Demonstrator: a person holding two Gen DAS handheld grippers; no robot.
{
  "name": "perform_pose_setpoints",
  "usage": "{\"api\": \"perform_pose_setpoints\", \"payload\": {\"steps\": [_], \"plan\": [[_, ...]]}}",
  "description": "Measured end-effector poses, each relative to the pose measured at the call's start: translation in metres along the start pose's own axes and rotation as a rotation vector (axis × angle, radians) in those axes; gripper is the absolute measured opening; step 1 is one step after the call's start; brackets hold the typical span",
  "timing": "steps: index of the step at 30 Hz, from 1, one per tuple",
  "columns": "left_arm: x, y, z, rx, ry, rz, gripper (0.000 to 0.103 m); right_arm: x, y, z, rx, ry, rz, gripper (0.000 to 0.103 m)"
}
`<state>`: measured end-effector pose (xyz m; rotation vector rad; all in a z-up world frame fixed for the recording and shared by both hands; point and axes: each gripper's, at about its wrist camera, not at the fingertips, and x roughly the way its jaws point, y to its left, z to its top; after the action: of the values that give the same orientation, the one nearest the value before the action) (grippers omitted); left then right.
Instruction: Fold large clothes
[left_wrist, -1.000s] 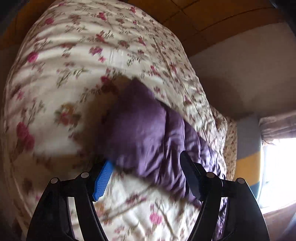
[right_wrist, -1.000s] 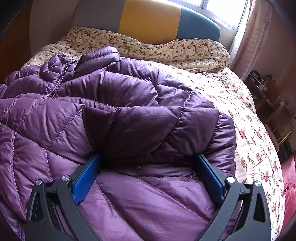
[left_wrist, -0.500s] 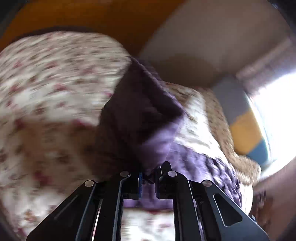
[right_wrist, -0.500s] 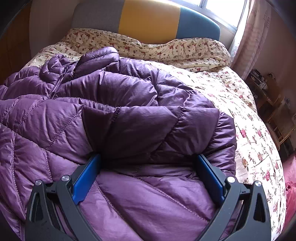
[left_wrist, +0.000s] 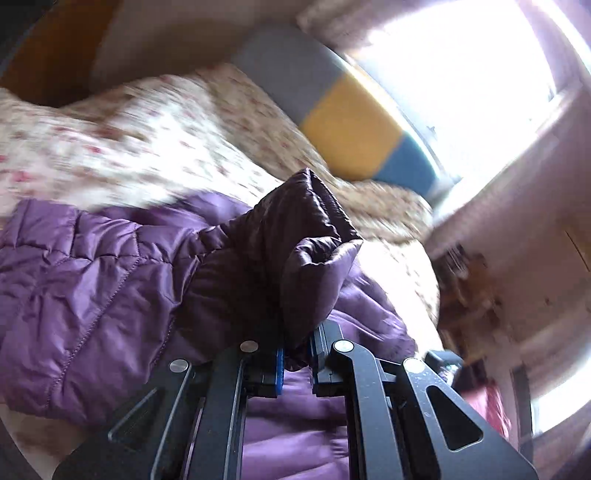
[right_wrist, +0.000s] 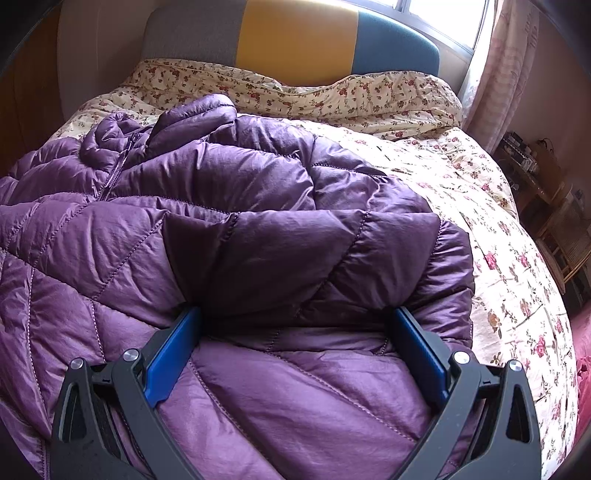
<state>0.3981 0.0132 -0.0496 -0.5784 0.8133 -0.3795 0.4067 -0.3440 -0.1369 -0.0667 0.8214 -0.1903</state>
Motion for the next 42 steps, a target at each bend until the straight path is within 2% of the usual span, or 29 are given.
{"api": "perform_pose_setpoints", "payload": {"steps": [8, 10, 13, 15, 17, 20, 24, 26, 28, 30, 32, 35, 38, 42], "plan": [[0.071, -0.048, -0.019, 0.049, 0.167, -0.169, 0.010, 0.001, -0.001, -0.001, 0.010, 0.000, 0.012, 0.100], [0.081, -0.051, -0.022, 0.060, 0.187, -0.166, 0.010, 0.001, -0.002, -0.001, 0.013, 0.001, 0.015, 0.100], [0.093, -0.050, -0.030, 0.050, 0.228, -0.165, 0.026, 0.001, -0.003, -0.002, 0.013, 0.001, 0.016, 0.100], [0.092, -0.047, -0.032, 0.046, 0.228, -0.166, 0.051, 0.001, -0.002, -0.001, 0.012, 0.000, 0.015, 0.100], [0.086, -0.044, -0.031, 0.039, 0.216, -0.167, 0.057, 0.001, -0.002, -0.001, 0.011, 0.001, 0.013, 0.100], [0.072, -0.035, -0.029, 0.028, 0.198, -0.167, 0.057, 0.001, -0.002, -0.002, 0.008, 0.001, 0.008, 0.100], [0.053, -0.026, -0.027, 0.055, 0.151, -0.114, 0.057, -0.001, -0.002, -0.001, 0.002, 0.007, 0.002, 0.100], [0.039, -0.016, -0.026, 0.072, 0.115, -0.049, 0.057, -0.004, -0.004, 0.001, 0.005, 0.009, 0.002, 0.099], [0.026, -0.006, -0.024, 0.098, 0.079, 0.033, 0.057, -0.010, -0.004, 0.004, -0.004, 0.008, 0.002, 0.089], [0.015, 0.005, -0.022, 0.114, 0.048, 0.089, 0.057, -0.019, -0.008, 0.010, 0.019, -0.004, -0.006, 0.071], [0.006, 0.016, -0.020, 0.110, 0.029, 0.115, 0.057, -0.029, -0.017, 0.018, 0.076, -0.019, 0.007, 0.067], [-0.004, 0.027, -0.017, 0.103, 0.004, 0.151, 0.057, -0.048, -0.026, 0.034, 0.152, -0.041, 0.096, 0.068], [-0.014, 0.040, -0.016, 0.080, -0.011, 0.169, 0.057, -0.058, -0.017, 0.045, 0.156, -0.043, 0.192, 0.083], [-0.021, 0.050, -0.015, 0.066, -0.025, 0.193, 0.057, -0.062, 0.015, 0.049, 0.116, -0.016, 0.279, 0.083]]}}
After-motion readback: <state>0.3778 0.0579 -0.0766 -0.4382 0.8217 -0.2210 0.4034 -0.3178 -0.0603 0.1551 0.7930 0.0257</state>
